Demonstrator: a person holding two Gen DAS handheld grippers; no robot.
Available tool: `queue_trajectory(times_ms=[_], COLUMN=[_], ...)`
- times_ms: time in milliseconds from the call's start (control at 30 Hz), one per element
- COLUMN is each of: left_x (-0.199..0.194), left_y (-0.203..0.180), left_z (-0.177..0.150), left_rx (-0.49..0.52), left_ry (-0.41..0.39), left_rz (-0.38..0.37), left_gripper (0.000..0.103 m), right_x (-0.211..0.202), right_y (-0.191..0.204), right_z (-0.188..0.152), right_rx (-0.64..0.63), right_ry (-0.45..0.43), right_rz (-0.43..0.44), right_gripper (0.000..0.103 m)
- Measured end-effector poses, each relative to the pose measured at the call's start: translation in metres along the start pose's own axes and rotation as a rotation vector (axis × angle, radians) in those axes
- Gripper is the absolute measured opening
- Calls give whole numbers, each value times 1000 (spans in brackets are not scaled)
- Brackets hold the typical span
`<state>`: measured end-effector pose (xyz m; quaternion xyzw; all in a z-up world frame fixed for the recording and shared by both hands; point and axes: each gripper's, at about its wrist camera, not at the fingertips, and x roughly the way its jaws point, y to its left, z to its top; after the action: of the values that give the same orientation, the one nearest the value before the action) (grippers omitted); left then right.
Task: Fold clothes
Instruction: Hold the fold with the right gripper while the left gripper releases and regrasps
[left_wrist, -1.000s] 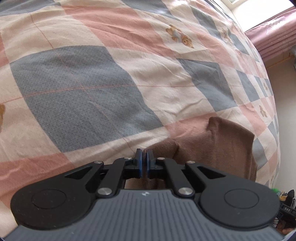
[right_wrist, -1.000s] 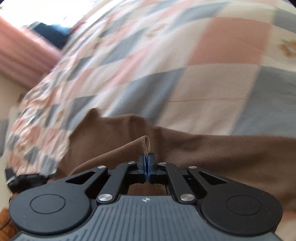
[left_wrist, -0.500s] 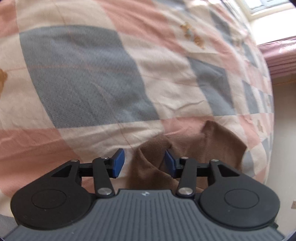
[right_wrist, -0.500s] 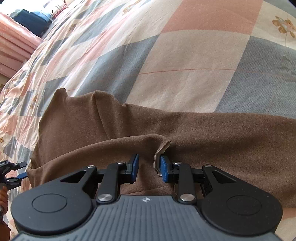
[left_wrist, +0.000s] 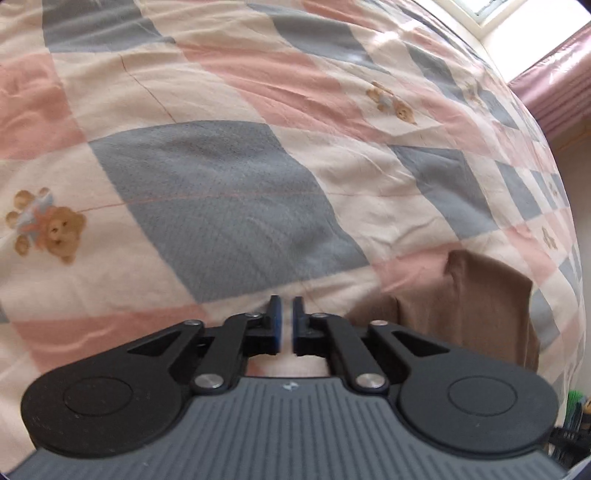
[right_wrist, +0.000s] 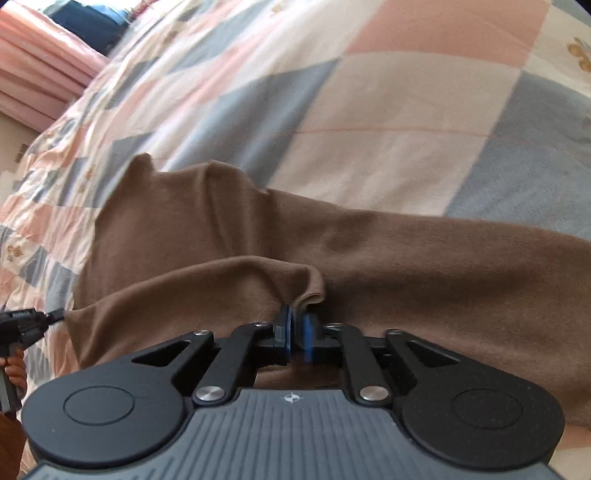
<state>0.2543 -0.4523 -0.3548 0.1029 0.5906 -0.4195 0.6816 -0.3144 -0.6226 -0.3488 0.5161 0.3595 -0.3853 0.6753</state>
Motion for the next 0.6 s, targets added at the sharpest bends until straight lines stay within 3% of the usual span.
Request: queue_trajectory(times_ms=[67, 100, 133, 200, 267, 367, 400, 433, 467, 533, 600], left_x=[-17, -28, -33, -34, -27, -10, -5, -1, -3, -12, -27], left_y=[-10, -17, -24, -31, -37, -35, -32, -28, -26, -24, -18], left_z=[-19, -34, -49, -77, -100, -116, -117, -118, -118, -118, -118], left_rx=[61, 97, 120, 120, 115, 81, 55, 30, 35, 80, 136], left_ry=[3, 9, 29, 96, 153, 181, 190, 199, 188, 149, 92], left_rz=[-24, -37, -69, -139, -174, -137, -160, -185, -204, -234, -246], left_gripper=[8, 16, 30, 44, 44, 42, 34, 12, 11, 9, 9], right_x=[-2, -3, -4, -5, -4, -1, 0, 0, 0, -6, -15], right_y=[2, 3, 3, 2, 1, 1, 1, 2, 4, 8, 13], right_z=[0, -1, -1, -1, -2, -3, -4, -4, -4, -5, -6], right_rx=[-3, -1, 2, 10, 15, 19, 16, 9, -1, -25, -53], right_ry=[-7, -10, -12, -17, -22, -18, -16, -15, -13, -28, -64], right_rz=[7, 11, 11, 6, 2, -3, -3, -4, -4, 12, 83], right_gripper=[20, 22, 27, 34, 35, 35, 30, 14, 9, 7, 7])
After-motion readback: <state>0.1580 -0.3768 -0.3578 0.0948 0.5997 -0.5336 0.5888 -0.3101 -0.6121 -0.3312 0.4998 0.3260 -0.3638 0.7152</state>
